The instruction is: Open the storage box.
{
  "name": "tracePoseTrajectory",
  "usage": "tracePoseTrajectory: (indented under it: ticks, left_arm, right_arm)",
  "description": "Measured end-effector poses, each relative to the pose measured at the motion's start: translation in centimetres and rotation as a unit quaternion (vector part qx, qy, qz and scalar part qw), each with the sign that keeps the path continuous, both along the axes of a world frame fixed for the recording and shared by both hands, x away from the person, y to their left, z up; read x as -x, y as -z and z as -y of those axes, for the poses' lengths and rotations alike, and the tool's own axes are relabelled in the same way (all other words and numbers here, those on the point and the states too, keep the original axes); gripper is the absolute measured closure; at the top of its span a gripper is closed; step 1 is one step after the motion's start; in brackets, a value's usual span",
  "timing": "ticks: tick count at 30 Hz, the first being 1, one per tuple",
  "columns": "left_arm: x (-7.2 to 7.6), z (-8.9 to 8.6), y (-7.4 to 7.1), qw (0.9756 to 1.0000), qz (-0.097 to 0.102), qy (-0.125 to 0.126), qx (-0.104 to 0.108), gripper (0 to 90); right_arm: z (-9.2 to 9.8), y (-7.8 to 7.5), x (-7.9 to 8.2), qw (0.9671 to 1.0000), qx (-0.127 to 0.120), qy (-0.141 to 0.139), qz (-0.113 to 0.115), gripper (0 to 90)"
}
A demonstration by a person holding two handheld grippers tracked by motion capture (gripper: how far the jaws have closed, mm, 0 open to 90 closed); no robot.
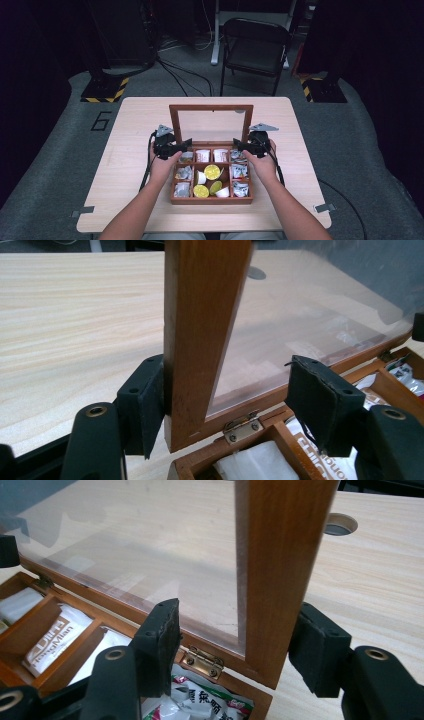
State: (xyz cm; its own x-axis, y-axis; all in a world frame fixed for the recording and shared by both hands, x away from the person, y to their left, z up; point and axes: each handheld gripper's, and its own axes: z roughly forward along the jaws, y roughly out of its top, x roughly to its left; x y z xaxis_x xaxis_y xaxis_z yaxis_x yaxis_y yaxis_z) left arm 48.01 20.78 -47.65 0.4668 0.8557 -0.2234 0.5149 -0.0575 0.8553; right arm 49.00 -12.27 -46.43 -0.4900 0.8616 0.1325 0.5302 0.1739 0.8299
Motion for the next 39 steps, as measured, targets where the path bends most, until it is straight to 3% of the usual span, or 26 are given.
tracePoseTrajectory:
  ticks: [7, 14, 17, 20, 26, 39]
  left_arm:
    - [-0.5, 0.4, 0.2, 0.9997, 0.000, -0.006, -0.025, 34.0]
    - [-1.0, 0.4, 0.4, 0.9997, -0.010, -0.018, -0.012, 36.5]
    - [-1.3, 0.6, 0.5, 0.9994, -0.011, -0.021, -0.026, 37.1]
    - [-1.4, 0.6, 0.5, 0.9994, -0.014, -0.021, -0.024, 37.0]
    - [-1.9, 0.4, 0.6, 0.9993, -0.020, -0.015, -0.028, 37.0]
    - [-2.3, 0.1, 0.8, 0.9994, -0.030, -0.007, -0.015, 37.2]
  right_arm:
    - [-0.3, 0.2, -0.3, 0.9998, 0.013, 0.010, 0.007, 41.2]
    - [-0.6, 0.1, -0.9, 0.9997, 0.020, 0.015, 0.000, 41.6]
    - [-0.7, 0.0, -1.2, 0.9995, 0.025, 0.016, -0.003, 41.3]
    - [-0.7, 0.1, -1.2, 0.9995, 0.023, 0.018, -0.008, 41.3]
    - [-0.7, 0.2, -1.6, 0.9995, 0.021, 0.019, -0.013, 41.2]
    - [-0.5, 0.3, -2.1, 0.9995, 0.012, 0.018, -0.025, 41.3]
